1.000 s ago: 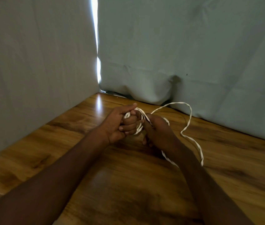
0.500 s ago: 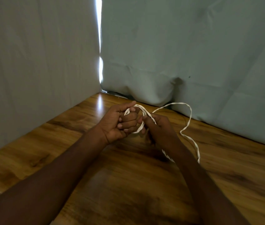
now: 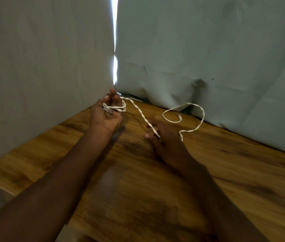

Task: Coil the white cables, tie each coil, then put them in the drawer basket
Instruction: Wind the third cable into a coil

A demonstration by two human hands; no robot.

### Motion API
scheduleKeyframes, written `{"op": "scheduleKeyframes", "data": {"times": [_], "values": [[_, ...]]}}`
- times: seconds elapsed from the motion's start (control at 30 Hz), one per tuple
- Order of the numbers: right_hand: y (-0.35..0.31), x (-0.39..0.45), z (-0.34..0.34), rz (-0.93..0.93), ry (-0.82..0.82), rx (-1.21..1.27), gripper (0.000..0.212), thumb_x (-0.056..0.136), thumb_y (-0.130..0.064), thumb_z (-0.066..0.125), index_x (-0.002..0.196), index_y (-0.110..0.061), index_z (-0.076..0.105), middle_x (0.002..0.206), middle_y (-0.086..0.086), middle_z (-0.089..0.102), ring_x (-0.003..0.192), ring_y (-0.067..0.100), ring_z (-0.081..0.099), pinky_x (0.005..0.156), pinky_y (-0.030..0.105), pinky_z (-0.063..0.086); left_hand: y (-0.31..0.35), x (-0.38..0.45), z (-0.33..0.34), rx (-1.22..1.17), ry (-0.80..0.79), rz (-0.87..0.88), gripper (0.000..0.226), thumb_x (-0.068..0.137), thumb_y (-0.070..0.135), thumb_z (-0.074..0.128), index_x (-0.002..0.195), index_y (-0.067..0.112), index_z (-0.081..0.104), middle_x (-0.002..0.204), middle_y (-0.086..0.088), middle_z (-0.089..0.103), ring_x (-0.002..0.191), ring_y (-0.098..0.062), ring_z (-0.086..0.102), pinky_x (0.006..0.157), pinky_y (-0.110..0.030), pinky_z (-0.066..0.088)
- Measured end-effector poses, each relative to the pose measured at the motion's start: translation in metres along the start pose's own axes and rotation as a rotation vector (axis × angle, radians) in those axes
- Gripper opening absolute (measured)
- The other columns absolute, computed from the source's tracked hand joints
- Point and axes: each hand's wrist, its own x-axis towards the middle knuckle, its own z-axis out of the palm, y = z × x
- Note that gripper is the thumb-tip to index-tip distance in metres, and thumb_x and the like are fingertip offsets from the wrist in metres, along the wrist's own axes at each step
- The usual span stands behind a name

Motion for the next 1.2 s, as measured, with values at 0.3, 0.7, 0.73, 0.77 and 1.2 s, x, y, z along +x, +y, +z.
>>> {"op": "scheduleKeyframes", "data": {"times": [0.3, 0.7, 0.73, 0.77, 1.2], "values": [[-0.008, 0.002, 0.011, -0.135, -0.094, -0.206, 0.027, 0.102, -0.038, 0.056, 0.125, -0.039, 0.069, 0.118, -0.013, 0.073, 0.107, 0.009, 0.065, 0.091, 0.040, 0.055, -0.009, 0.001, -0.002, 0.375, 0.019, 0.134, 0.054, 0.113, 0.041, 0.024, 0.097, -0.001, 0.055, 0.082, -0.022, 0.076, 0.087, -0.037, 0.074, 0.073, -0.042, 0.060], [-0.019, 0.001, -0.017, -0.301, 0.438, 0.164, 0.009, 0.084, -0.035, 0.084, 0.084, -0.026, 0.081, 0.076, -0.013, 0.075, 0.067, 0.006, 0.067, 0.062, 0.040, 0.052, -0.045, -0.029, -0.017, 1.619, -0.487, -0.152, 0.062, 0.108, 0.053, 0.041, 0.059, 0.016, 0.049, 0.045, -0.006, 0.035, 0.037, -0.015, 0.030, 0.043, -0.021, 0.024], [-0.017, 0.002, -0.021, -0.248, 0.483, 0.190, 0.013, 0.080, -0.037, 0.086, 0.080, -0.027, 0.079, 0.072, -0.012, 0.073, 0.064, 0.008, 0.066, 0.061, 0.041, 0.052, -0.048, -0.031, -0.018, 1.591, -0.484, -0.280, 0.061, 0.107, 0.055, 0.038, 0.059, 0.018, 0.049, 0.044, -0.004, 0.031, 0.035, -0.013, 0.024, 0.041, -0.018, 0.020], [-0.013, 0.004, -0.024, -0.193, 0.514, 0.237, 0.017, 0.077, -0.039, 0.087, 0.078, -0.027, 0.075, 0.069, -0.010, 0.071, 0.063, 0.010, 0.064, 0.060, 0.043, 0.052, -0.050, -0.032, -0.018, 1.566, -0.489, -0.403, 0.061, 0.106, 0.057, 0.034, 0.063, 0.017, 0.050, 0.043, -0.002, 0.029, 0.032, -0.011, 0.019, 0.039, -0.016, 0.017], [-0.014, 0.002, -0.035, 0.021, 0.159, 0.537, 0.024, 0.106, -0.027, 0.056, 0.093, -0.023, 0.075, 0.072, -0.011, 0.074, 0.070, -0.001, 0.067, 0.059, 0.011, 0.045, -0.043, -0.030, -0.005, 0.997, -0.511, -0.710, 0.040, 0.108, 0.040, 0.033, 0.076, 0.017, 0.036, 0.040, 0.005, 0.014, 0.030, -0.012, 0.010, 0.040, -0.026, 0.010]]}}
